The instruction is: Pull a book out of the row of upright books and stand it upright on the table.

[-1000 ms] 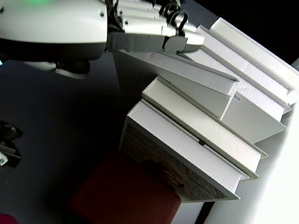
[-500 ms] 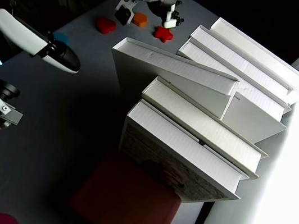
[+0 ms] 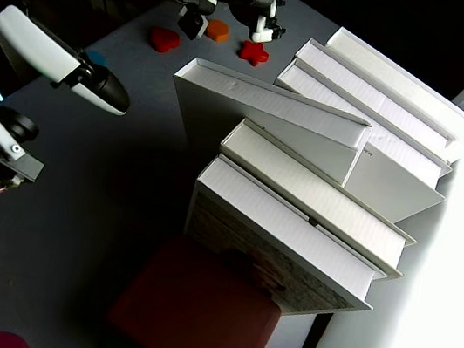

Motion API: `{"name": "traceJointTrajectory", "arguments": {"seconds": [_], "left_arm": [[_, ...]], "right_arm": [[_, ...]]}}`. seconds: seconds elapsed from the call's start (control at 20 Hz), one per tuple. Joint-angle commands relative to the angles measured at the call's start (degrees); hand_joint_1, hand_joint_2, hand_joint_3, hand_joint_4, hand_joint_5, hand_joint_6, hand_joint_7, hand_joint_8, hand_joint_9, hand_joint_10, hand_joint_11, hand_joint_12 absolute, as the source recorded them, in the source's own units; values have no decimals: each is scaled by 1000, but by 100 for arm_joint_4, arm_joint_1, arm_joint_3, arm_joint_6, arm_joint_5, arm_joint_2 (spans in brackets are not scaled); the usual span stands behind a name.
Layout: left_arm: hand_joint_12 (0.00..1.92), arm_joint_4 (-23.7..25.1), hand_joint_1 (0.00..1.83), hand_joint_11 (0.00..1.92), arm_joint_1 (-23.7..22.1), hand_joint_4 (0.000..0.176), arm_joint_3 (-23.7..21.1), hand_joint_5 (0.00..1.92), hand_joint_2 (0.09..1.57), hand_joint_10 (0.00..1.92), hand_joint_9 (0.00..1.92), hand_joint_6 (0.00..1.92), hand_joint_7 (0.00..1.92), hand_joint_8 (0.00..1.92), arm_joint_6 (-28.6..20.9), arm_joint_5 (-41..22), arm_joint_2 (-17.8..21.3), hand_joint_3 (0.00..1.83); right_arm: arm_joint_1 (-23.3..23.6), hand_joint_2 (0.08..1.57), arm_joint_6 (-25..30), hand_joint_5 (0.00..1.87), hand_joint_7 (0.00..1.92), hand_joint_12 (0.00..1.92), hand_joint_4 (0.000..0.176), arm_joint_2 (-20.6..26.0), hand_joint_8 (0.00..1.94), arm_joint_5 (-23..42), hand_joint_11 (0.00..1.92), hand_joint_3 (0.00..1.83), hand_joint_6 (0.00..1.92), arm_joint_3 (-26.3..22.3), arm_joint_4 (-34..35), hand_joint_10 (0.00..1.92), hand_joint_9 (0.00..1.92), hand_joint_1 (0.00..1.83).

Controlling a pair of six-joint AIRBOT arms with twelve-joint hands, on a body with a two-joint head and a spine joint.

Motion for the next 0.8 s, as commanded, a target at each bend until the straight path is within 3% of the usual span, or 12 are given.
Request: {"name": "traceJointTrajectory", "arguments": {"seconds": [0.0, 0.05, 0.1, 0.15, 0.25, 0.3, 0.35, 0.4, 0.6, 0.65, 0.7, 0.75], "left_arm": [[1320, -103, 1007, 0, -70, 23, 35, 796, 906, 13, 531, 20, 415, 1, -63, -643, -46, 1], [1310, -90, 994, 0, -76, 23, 27, 794, 912, 14, 533, 18, 405, 0, -63, -641, -35, 3], [1268, -78, 991, 0, -86, 44, 23, 802, 900, 9, 525, 20, 398, 0, -63, -641, -21, 0], [1228, -68, 1015, 0, -107, 52, 21, 822, 879, 6, 520, 27, 389, 0, -63, -642, -6, 0], [1201, -56, 1036, 0, -121, 59, 26, 826, 885, 0, 506, 29, 358, 0, -63, -643, -4, 0], [1194, -52, 1042, 0, -121, 51, 34, 826, 889, 4, 514, 29, 367, 4, -63, -641, -10, 0], [1198, -53, 1047, 0, -120, 40, 38, 825, 891, 4, 514, 28, 377, 7, -63, -640, -10, 0], [1217, -53, 1043, 0, -119, 47, 38, 829, 889, 6, 520, 30, 372, 3, -63, -640, -11, 0], [1260, -43, 1038, 0, -120, 47, 50, 831, 882, 7, 525, 30, 392, 4, -63, -643, -15, 0], [1254, -43, 1044, 0, -120, 53, 51, 838, 878, 10, 534, 33, 406, 8, -63, -644, -18, 0], [1235, -42, 1029, 0, -120, 56, 50, 830, 886, 6, 524, 30, 400, 4, -63, -644, -19, 0], [1234, -39, 1023, 0, -120, 48, 46, 827, 887, 6, 525, 29, 399, 3, -63, -644, -15, 0]], "right_arm": [[46, 873, 33, 241, 0, 46, 120, -22, 0, -323, 0, 3, 20, 66, 234, 0, 0, 1173], [20, 903, 96, 186, 0, 290, 126, -59, 0, -325, 0, 0, 4, 140, 213, 0, 0, 1030], [9, 880, 169, 188, 0, 633, 131, -89, 0, -332, 0, 0, 4, 185, 157, 0, 0, 1053], [-19, 847, 268, 233, 9, 951, 89, -147, 1, -379, 0, 0, 15, 265, 50, 4, 11, 1091], [-55, 824, 388, 266, 3, 924, 88, -224, 0, -433, 0, 0, 12, 370, -57, 0, 0, 1078], [-68, 829, 418, 300, 25, 872, 88, -250, 2, -442, 0, 0, 17, 409, -68, 3, 9, 1096], [-84, 825, 428, 305, 16, 732, 94, -267, 7, -446, 0, 0, 10, 428, -71, 0, 1, 1112], [-104, 823, 429, 303, 4, 645, 101, -290, 1, -447, 0, 0, 5, 435, -80, 0, 0, 1123], [-152, 849, 429, 360, 66, 778, 66, -389, 6, -446, 0, 10, 12, 450, -141, 11, 37, 1140], [-170, 907, 465, 424, 121, 750, 39, -430, 9, -442, 0, 17, 27, 480, -141, 23, 77, 1193], [-176, 928, 546, 510, 225, 968, 0, -481, 28, -416, 0, 12, 50, 526, -142, 64, 179, 1314], [-176, 983, 707, 676, 486, 1390, 0, -550, 65, -336, 54, 13, 93, 607, -142, 259, 641, 1407]]}}
